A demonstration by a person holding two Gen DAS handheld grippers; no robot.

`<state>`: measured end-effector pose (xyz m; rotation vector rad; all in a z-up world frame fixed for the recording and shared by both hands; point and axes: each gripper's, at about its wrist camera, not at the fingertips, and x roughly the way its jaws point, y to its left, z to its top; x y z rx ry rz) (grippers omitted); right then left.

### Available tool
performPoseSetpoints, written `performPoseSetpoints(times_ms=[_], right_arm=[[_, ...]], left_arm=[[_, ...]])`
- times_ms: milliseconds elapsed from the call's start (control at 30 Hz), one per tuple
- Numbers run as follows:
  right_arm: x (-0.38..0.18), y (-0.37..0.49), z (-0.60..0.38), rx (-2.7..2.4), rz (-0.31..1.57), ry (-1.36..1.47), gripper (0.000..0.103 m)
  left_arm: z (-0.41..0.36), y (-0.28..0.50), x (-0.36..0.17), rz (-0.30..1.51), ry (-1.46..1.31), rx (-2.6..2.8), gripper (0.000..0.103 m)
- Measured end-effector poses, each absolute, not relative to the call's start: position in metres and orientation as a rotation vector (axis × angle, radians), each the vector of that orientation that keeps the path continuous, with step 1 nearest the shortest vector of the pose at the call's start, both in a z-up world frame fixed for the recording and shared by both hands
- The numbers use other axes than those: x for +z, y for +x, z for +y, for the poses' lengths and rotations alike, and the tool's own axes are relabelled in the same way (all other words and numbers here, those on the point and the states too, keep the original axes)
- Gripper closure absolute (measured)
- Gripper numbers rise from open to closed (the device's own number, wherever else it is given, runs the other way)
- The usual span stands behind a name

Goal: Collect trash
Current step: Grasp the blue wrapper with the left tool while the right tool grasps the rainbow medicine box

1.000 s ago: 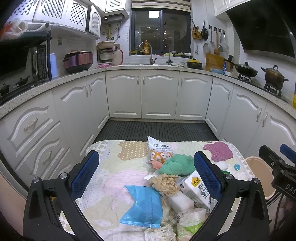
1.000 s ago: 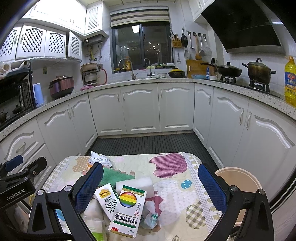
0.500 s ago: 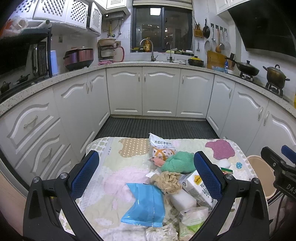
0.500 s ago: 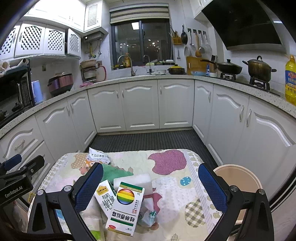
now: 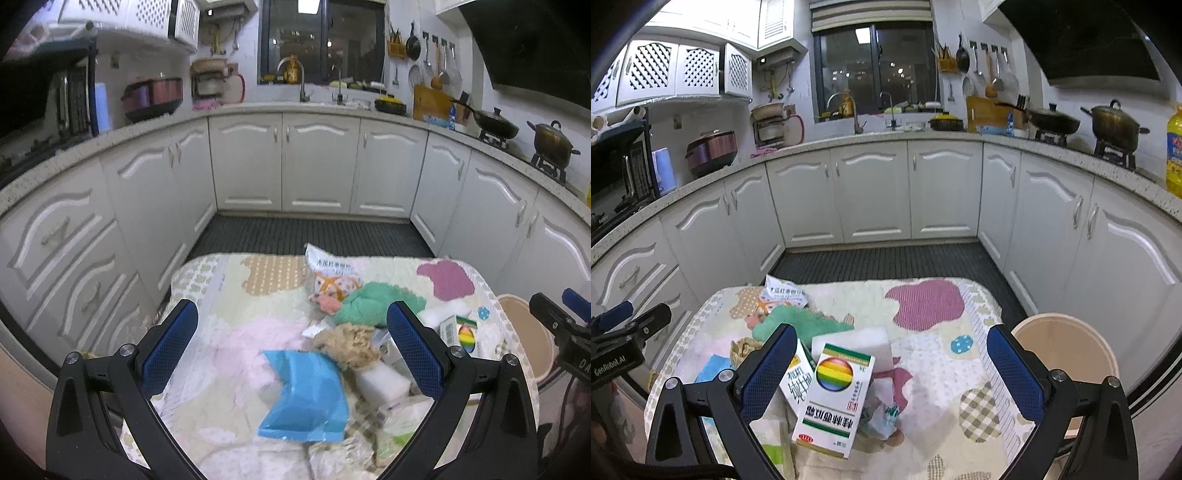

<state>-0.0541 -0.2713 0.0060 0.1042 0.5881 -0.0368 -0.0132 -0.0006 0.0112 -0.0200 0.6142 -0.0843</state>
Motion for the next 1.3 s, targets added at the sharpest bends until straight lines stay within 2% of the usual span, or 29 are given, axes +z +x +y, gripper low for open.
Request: performPoseSetpoints(times_ms=[300, 500, 633, 733, 800, 833, 900, 967, 1100, 1167, 1300], right_arm=[[-0.023, -0.041, -0.265, 0.128, 0.748, 0.156, 0.002], [-0.043, -0.029, -0.258, 0.201, 0.831, 0.218, 0.018], [-0.052, -0.019, -0.25, 0.224, 0.876, 0.216, 0.022], [-0.061, -0.008, -0.247, 0.223, 0.915, 0.227, 0.032], [-0.067, -0.003, -0.247, 0.23, 0.942, 0.253, 0.041], [-0.071, -0.001, -0.247, 0.233, 0.955, 0.26, 0.043], [-0.077, 0.001, -0.246, 0.233, 0.971, 0.264, 0.046], [-0.079, 0.001, -0.248, 0.237, 0.968, 0.272, 0.048], [-0.076, -0.003, -0.25, 0.256, 0.949, 0.287, 0.052], [-0.07, -0.009, -0.252, 0.264, 0.929, 0.289, 0.053], [-0.056, -0.019, -0.254, 0.28, 0.885, 0.278, 0.053]], left_arm=[[0.029, -0.002, -0.01, 0.788, -0.061, -0.157, 0.001], [0.015, 0.006, -0.04, 0.908, -0.049, -0.216, 0.001], [0.011, 0.019, -0.061, 0.975, -0.063, -0.217, 0.001], [0.007, 0.03, -0.076, 1.028, -0.068, -0.225, 0.002], [0.004, 0.035, -0.084, 1.057, -0.067, -0.231, 0.014], [0.004, 0.039, -0.09, 1.083, -0.069, -0.232, 0.026], [0.006, 0.043, -0.096, 1.116, -0.094, -0.247, 0.037], [0.008, 0.044, -0.1, 1.132, -0.119, -0.258, 0.054], [0.01, 0.04, -0.097, 1.117, -0.087, -0.251, 0.061], [0.016, 0.035, -0.089, 1.103, -0.095, -0.258, 0.071], [0.032, 0.024, -0.066, 1.05, -0.093, -0.236, 0.071]])
